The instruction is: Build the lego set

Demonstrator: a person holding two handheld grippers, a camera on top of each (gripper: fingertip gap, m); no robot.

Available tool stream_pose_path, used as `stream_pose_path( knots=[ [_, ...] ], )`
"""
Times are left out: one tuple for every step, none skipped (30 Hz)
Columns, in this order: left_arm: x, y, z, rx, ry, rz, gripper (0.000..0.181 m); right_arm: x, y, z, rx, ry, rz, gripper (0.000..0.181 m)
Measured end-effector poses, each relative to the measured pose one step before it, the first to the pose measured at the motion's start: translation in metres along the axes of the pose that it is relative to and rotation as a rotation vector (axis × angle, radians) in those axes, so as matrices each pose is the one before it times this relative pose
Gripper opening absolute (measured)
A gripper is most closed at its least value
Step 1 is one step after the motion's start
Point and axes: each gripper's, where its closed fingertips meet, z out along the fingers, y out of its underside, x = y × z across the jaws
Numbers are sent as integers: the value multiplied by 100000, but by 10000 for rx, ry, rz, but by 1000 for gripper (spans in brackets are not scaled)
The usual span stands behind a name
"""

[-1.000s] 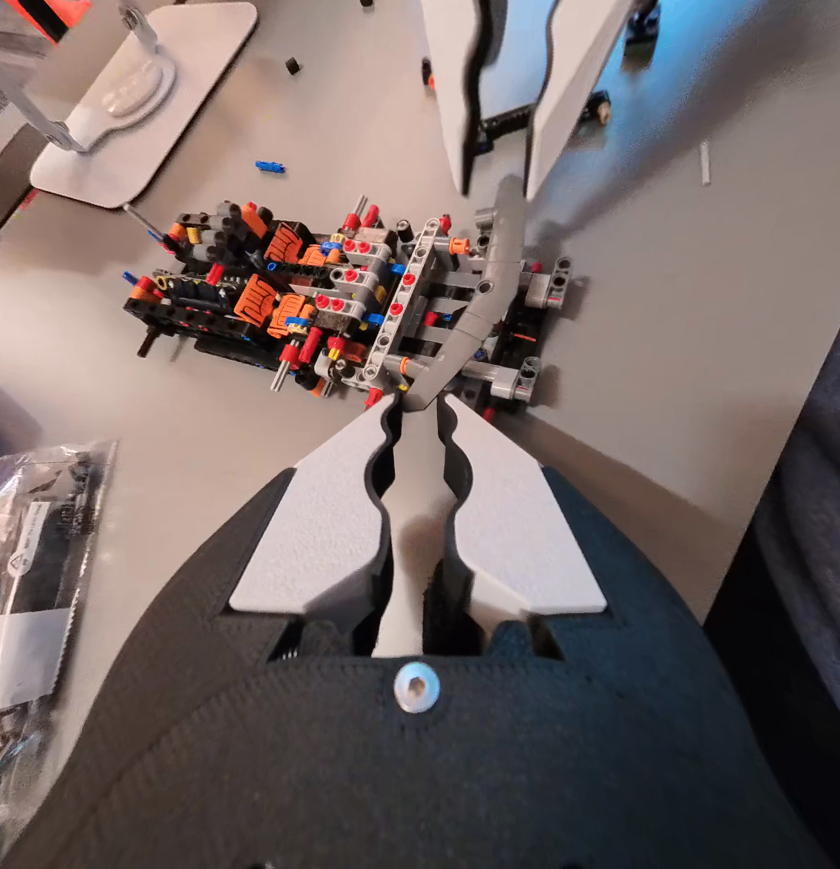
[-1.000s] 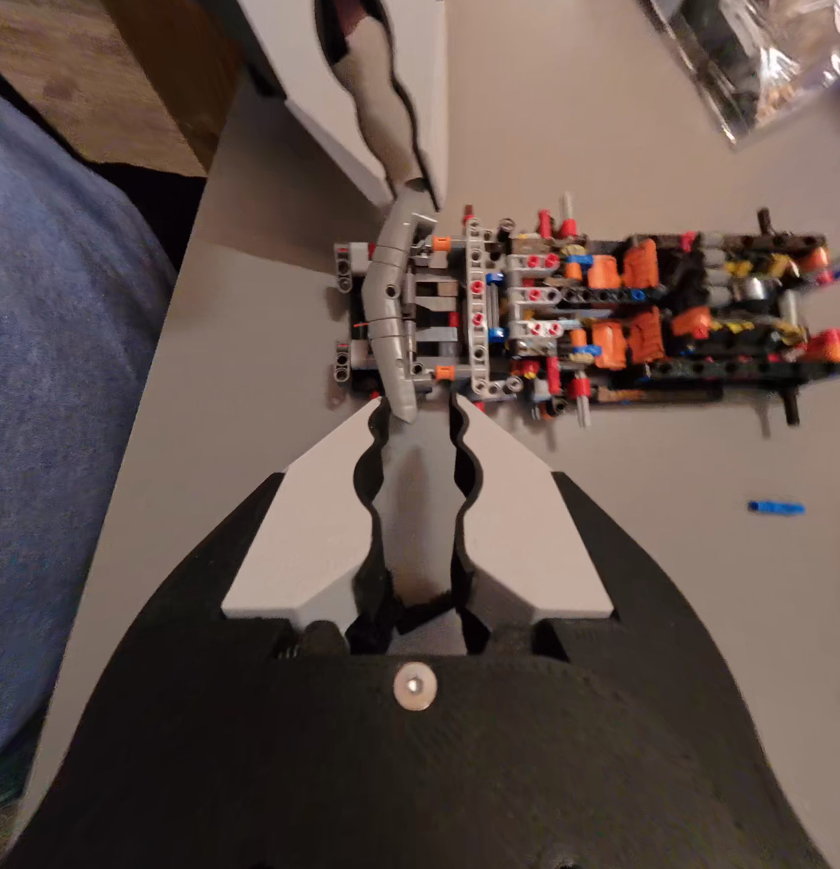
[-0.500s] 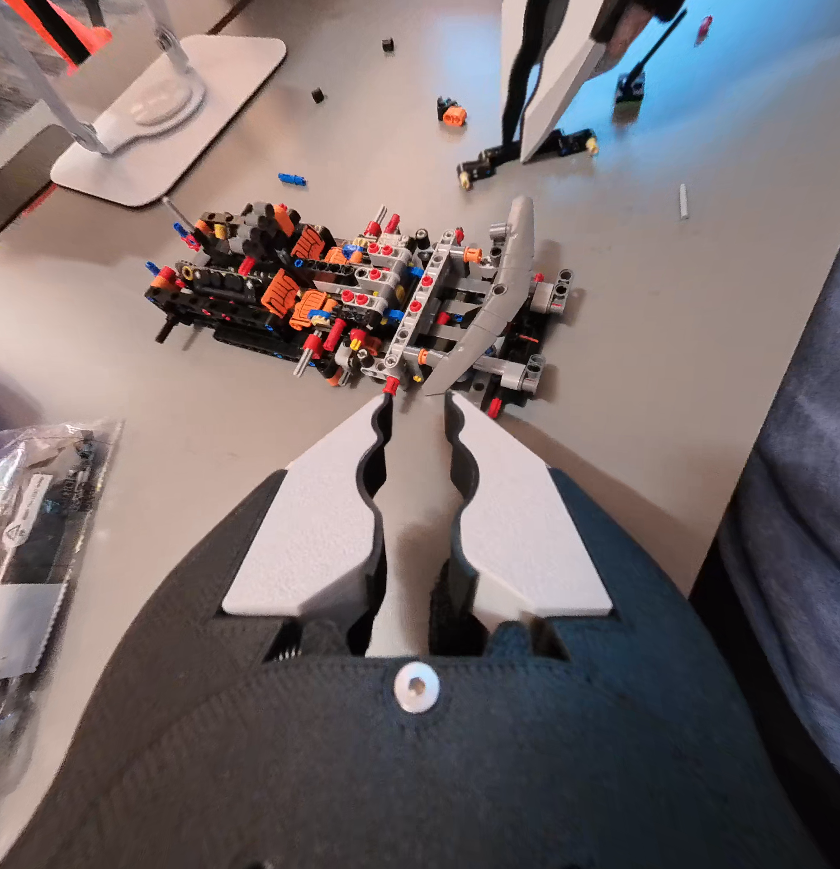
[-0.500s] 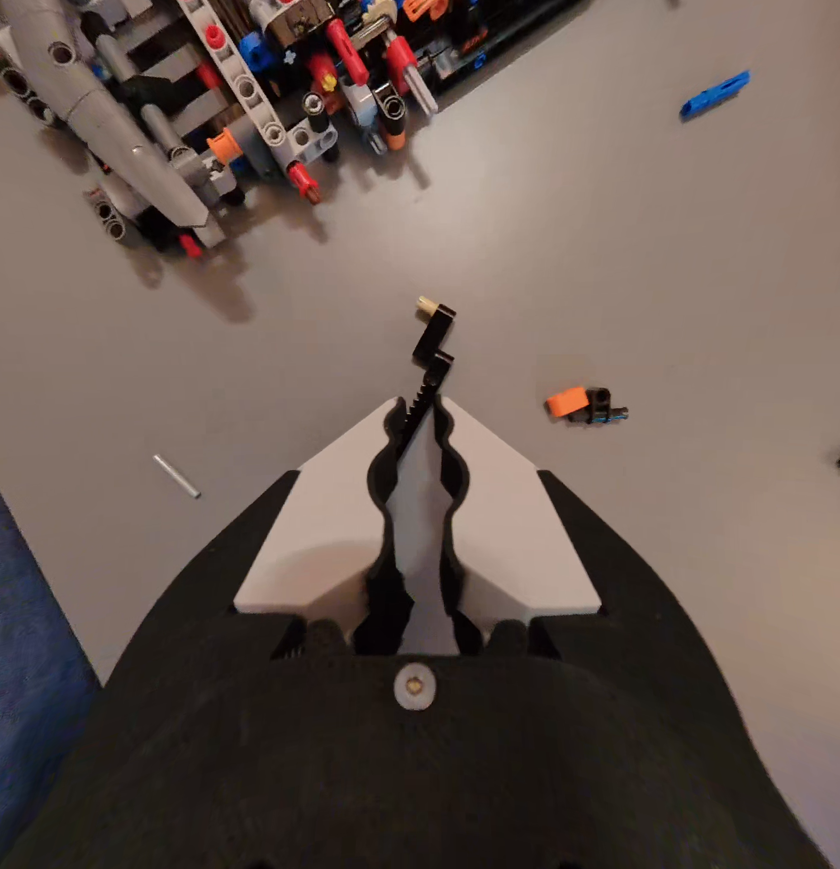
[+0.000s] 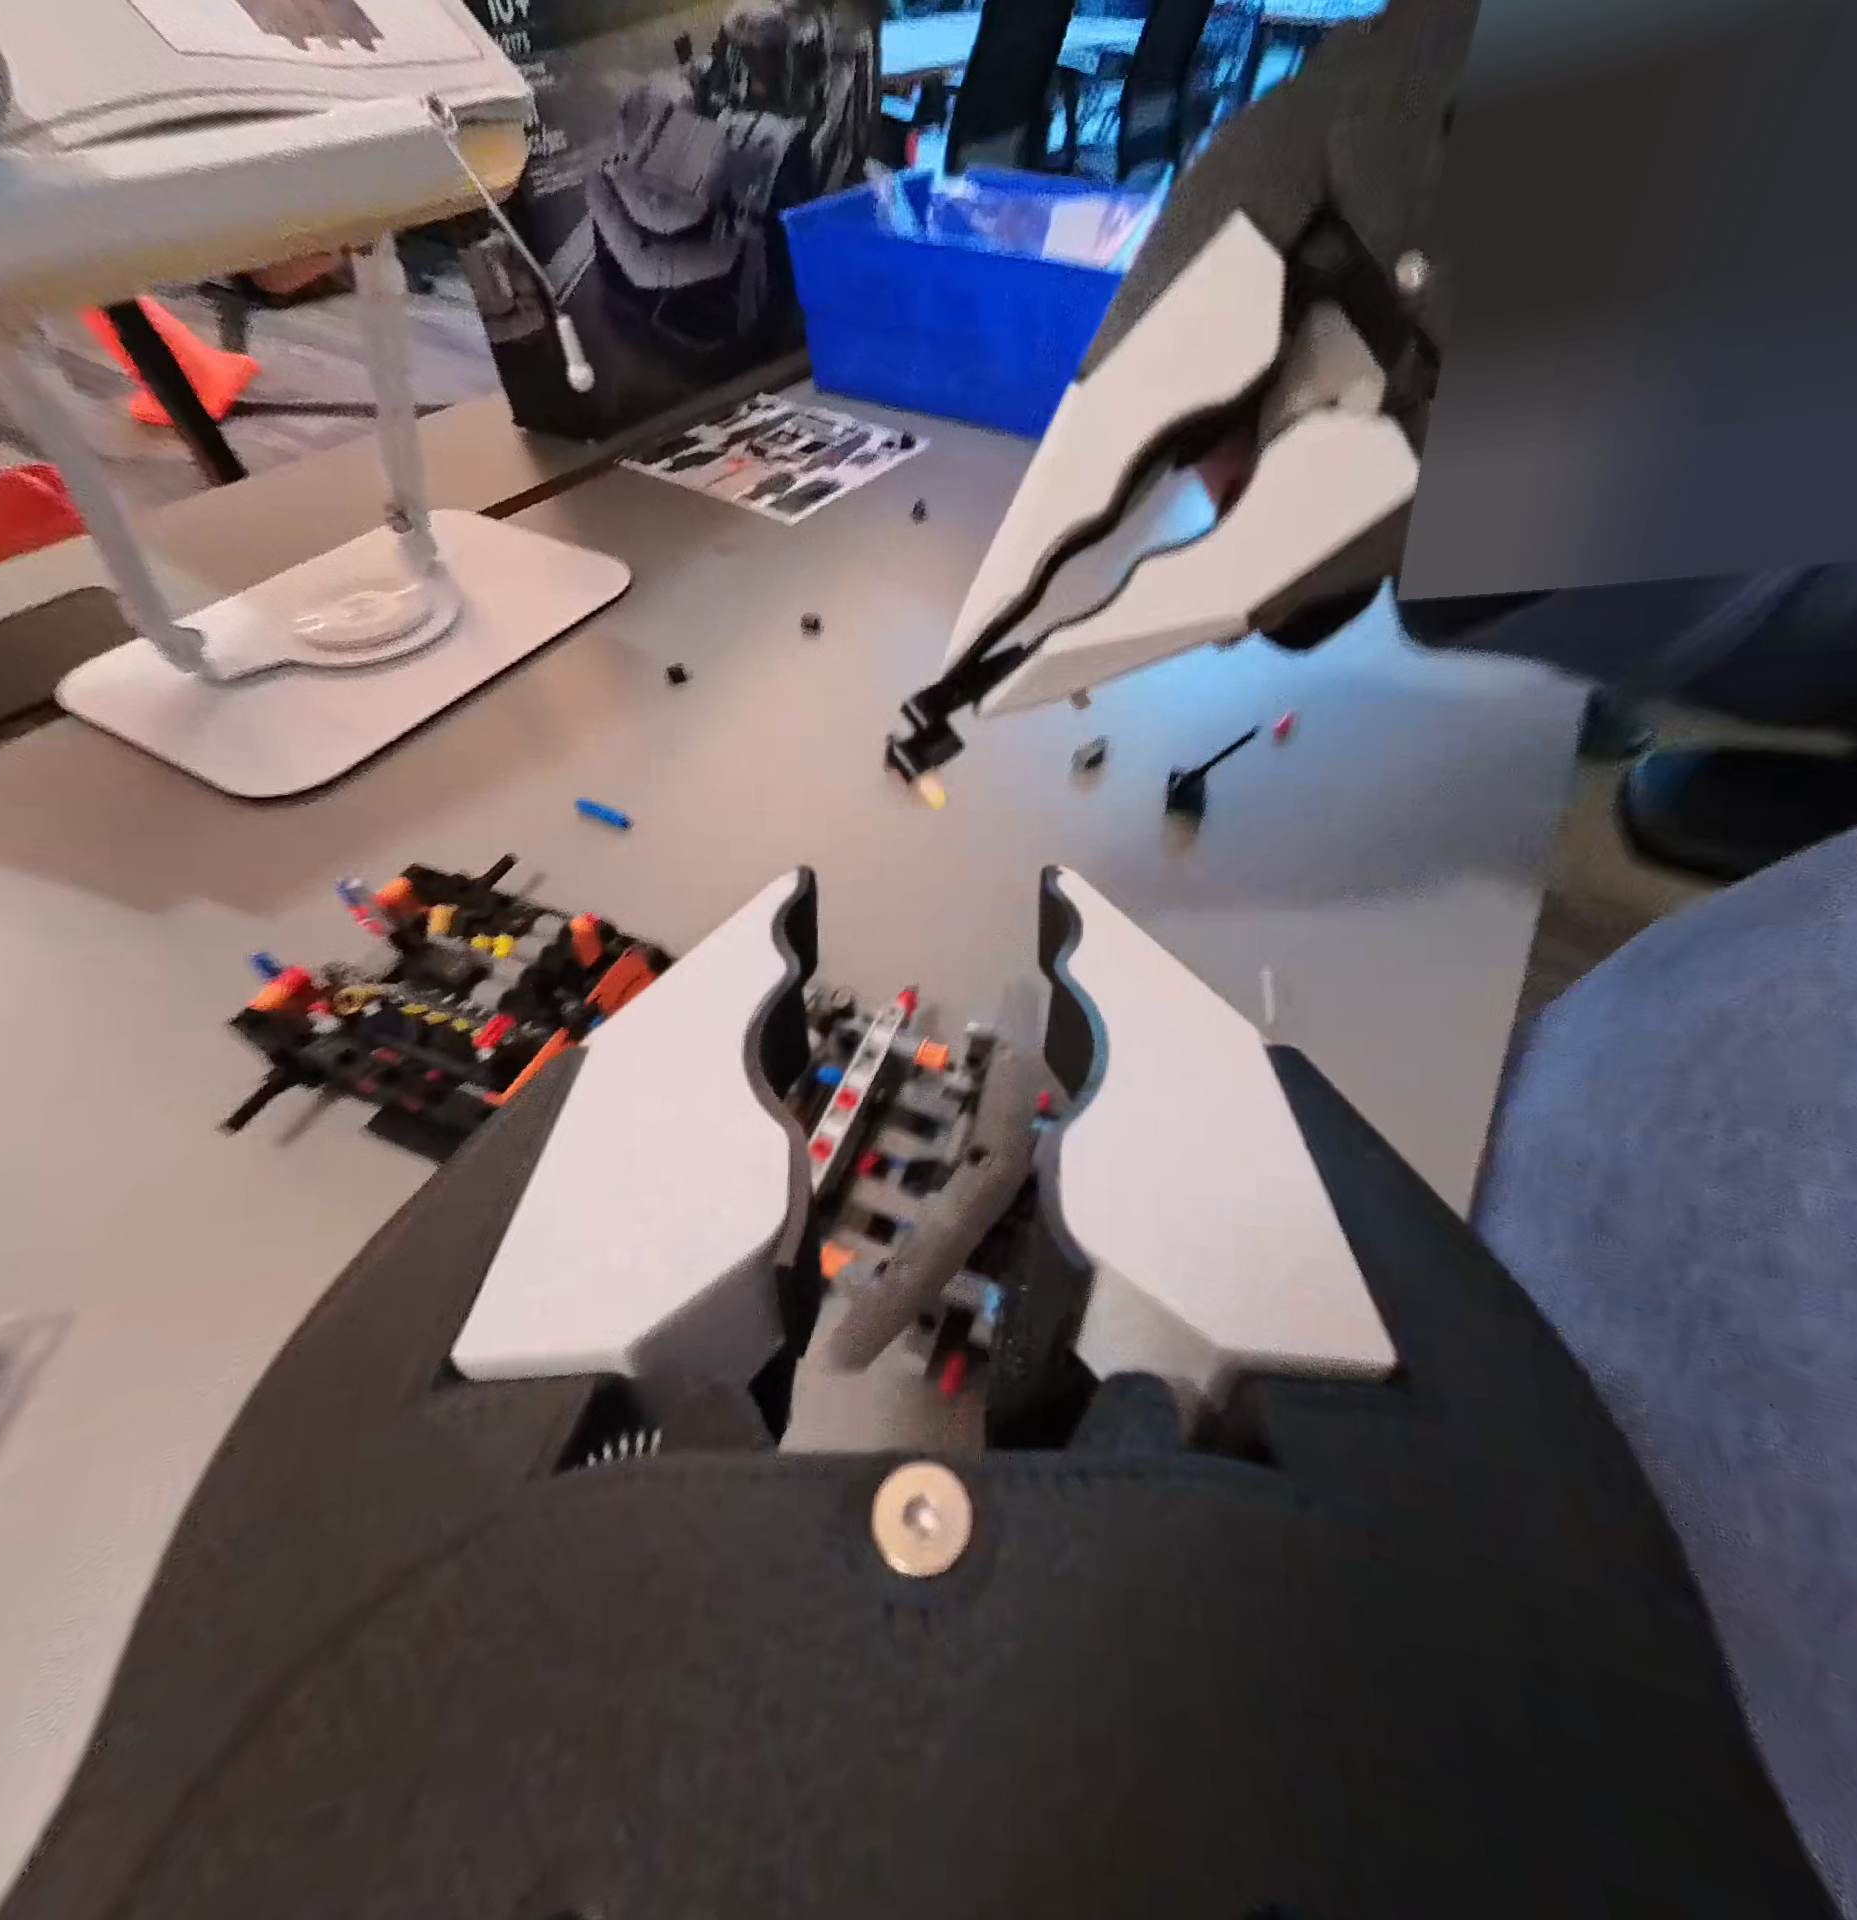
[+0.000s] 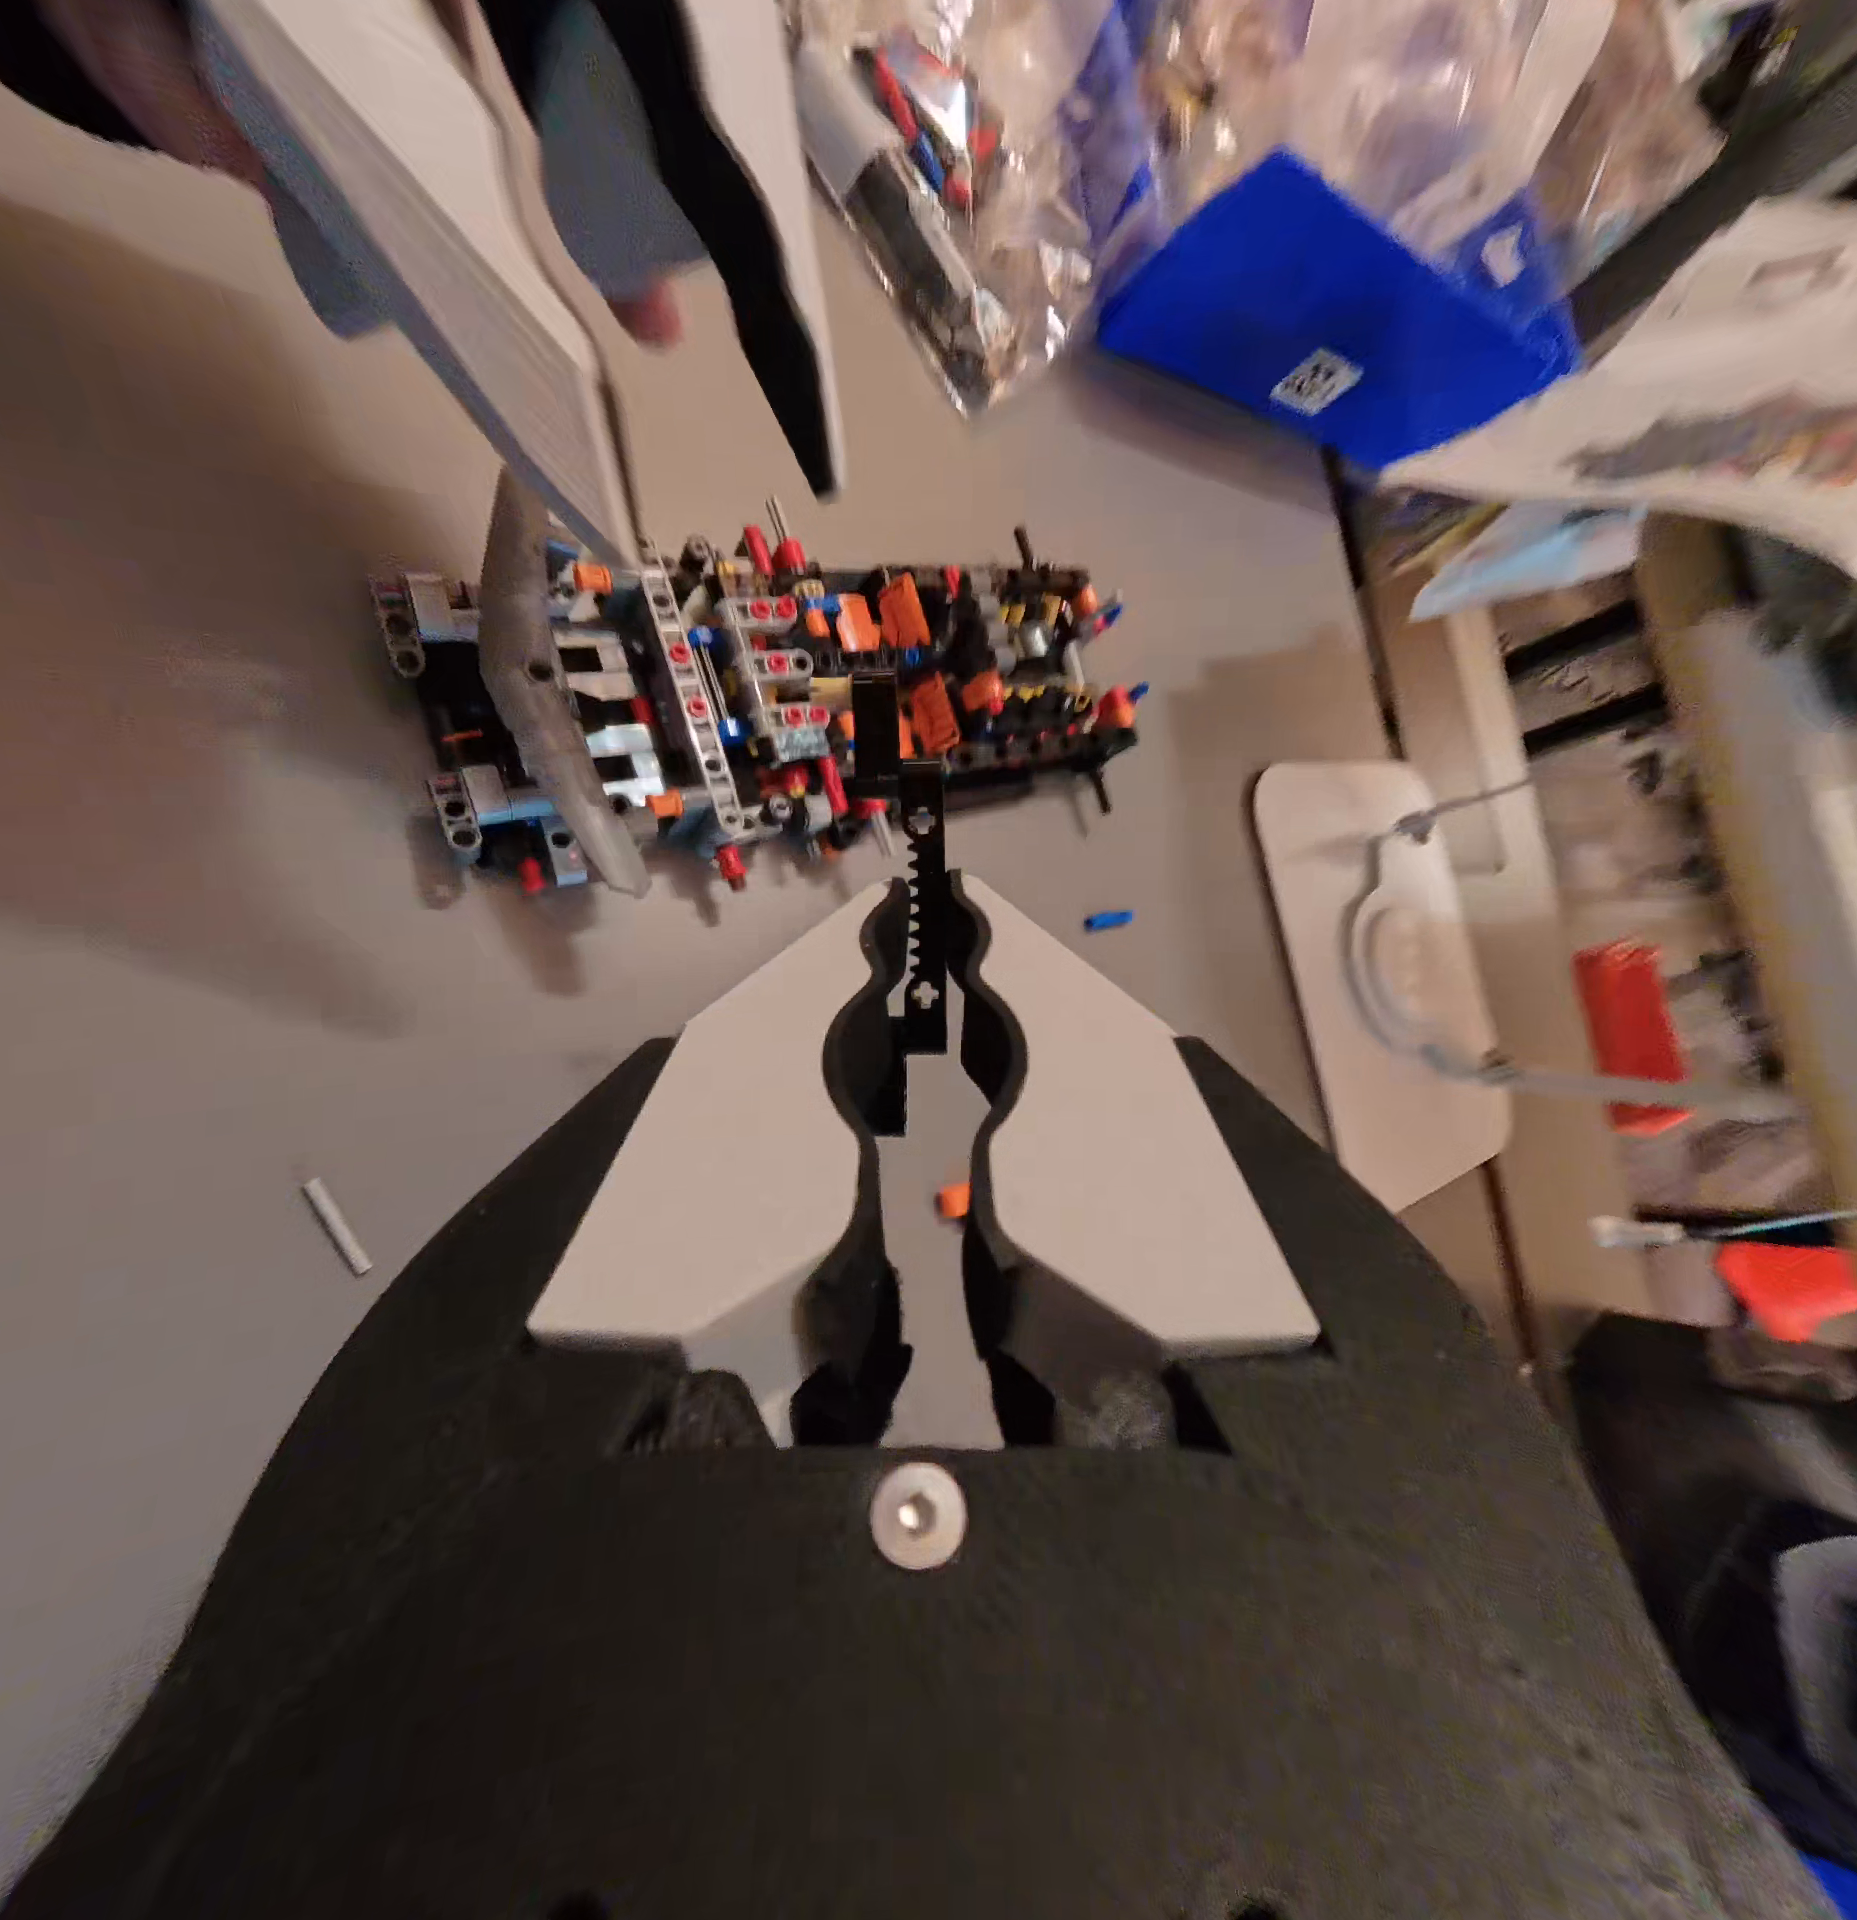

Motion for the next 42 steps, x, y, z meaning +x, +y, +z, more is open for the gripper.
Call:
stream_pose_path(
  knots=[
    [249, -521, 340, 225, 352, -465, 41, 1, -759, -224, 142, 175, -373, 4],
    [368, -511, 273, 210, 415, -484, 42, 63, -736, -217, 151, 215, -400, 4],
    [225, -537, 160, 280, 298, -381, 38, 30, -621, -146, 87, 172, -365, 4],
    [227, -544, 63, 322, 273, -301, 33, -42, -562, -98, 85, 96, -313, 4],
    [279, -365, 75, 216, 312, -326, 32, -37, -602, -101, 155, 80, -259, 4],
    [160, -112, 85, 72, 209, -259, 31, 6, -527, -87, 148, 80, -191, 4],
    [31, 4, 42, 31, 56, -89, 24, 13, -402, -60, 99, 50, -157, 4],
    [-33, 24, 9, 36, -19, -3, 19, 11, -364, -56, 113, 27, -152, 4],
    [71, 84, 59, -4, 32, -18, 14, 2, -376, -65, 144, 20, -121, 4],
    [162, 31, 42, 17, 98, -48, 12, -29, -329, -33, 118, -13, -97, 4],
    [66, -131, -26, 117, 66, -81, 8, -17, -230, 1, 73, 6, -113, 4],
    [-67, -179, -98, 131, 17, -69, 7, 66, -178, 5, 58, 58, -117, 4],
    [16, -138, -112, 92, 114, -74, 7, 95, -164, -7, 68, 42, -75, 4],
    [27, -133, -94, 89, 110, -65, 6, 78, -149, -16, 76, 1, -38, 4],
    [-13, -143, -65, 92, 44, -8, 6, 96, -122, -14, 66, -2, -27, 4],
    [-33, -125, -29, 82, -11, 35, 6, 123, -95, 1, 48, 18, -40, 4],
    [-67, -101, -10, 43, -30, 26, 6, 140, -48, 23, 24, 23, -44, 4],
    [-107, -124, -39, 35, -32, 22, 6, 136, -30, 56, 24, 20, 3, 4],
    [-102, -175, -46, 58, -35, 49, 6, 154, -67, 54, 56, 25, 73, 4],
    [-104, -190, -47, 66, -45, 63, 6, 184, -93, 34, 82, 33, 104, 4],
    [-132, -154, -39, 27, -53, 63, 6, 161, -89, 40, 60, 3, 89, 6],
    [-177, -165, -57, 33, -88, 89, 5, 152, 54, 74, -30, -19, 60, 13],
    [-212, -194, -68, 56, -94, 80, 5, 258, 136, 83, -90, 37, 45, 19],
    [-119, -212, -57, 58, -14, 35, 5, 371, 70, 2, -23, 96, 44, 23],
    [-159, -168, -62, 19, -24, 25, 5, 382, -59, -71, 73, 79, 60, 24],
    [-297, -238, -89, 54, -112, 85, 5, 356, -108, -132, 101, 40, 104, 25],
    [-267, -285, -109, 66, -80, 92, 5, 407, -105, -169, 102, 29, 156, 25],
    [-223, -261, -89, 46, -30, 64, 5, 435, -101, -199, 103, 39, 168, 26],
    [-245, -248, -79, 40, -53, 68, 5, 463, -35, -198, 68, 51, 148, 27],
    [-241, -251, -65, 42, -68, 94, 5, 470, 45, -184, 18, 66, 127, 28],
    [-188, -271, -64, 53, -39, 105, 5, 468, 67, -162, 6, 63, 124, 29],
    [-105, -263, -33, 57, 5, 88, 5, 428, 56, -157, 25, 44, 122, 29],
    [-135, -260, -27, 53, -18, 76, 5, 407, 62, -164, 26, 49, 110, 30],
    [-158, -275, -32, 67, -33, 95, 5, 418, 75, -146, 13, 71, 96, 30],
    [-88, -260, -11, 64, 16, 99, 5, 406, 64, -138, 18, 66, 86, 31],
    [-72, -199, -2, 31, 34, 68, 5, 351, 16, -145, 42, 39, 99, 31],
    [-80, -219, -20, 47, 17, 61, 5, 323, -32, -139, 66, 34, 107, 31],
    [-40, -263, -31, 87, 21, 96, 5, 264, -64, -119, 61, 19, 84, 31],
    [62, -190, -35, 54, 66, 105, 5, 152, -96, -97, 46, -16, 54, 31],
    [56, -90, -6, 5, 53, 95, 5, 81, -156, -84, 61, -18, 25, 31],
    [11, -37, 9, -3, 8, 91, 5, 27, -184, -32, 72, -31, -1, 31],
    [53, -30, 1, 7, 28, 85, 5, -89, -190, 38, 58, -93, -7, 29]
  ],
)
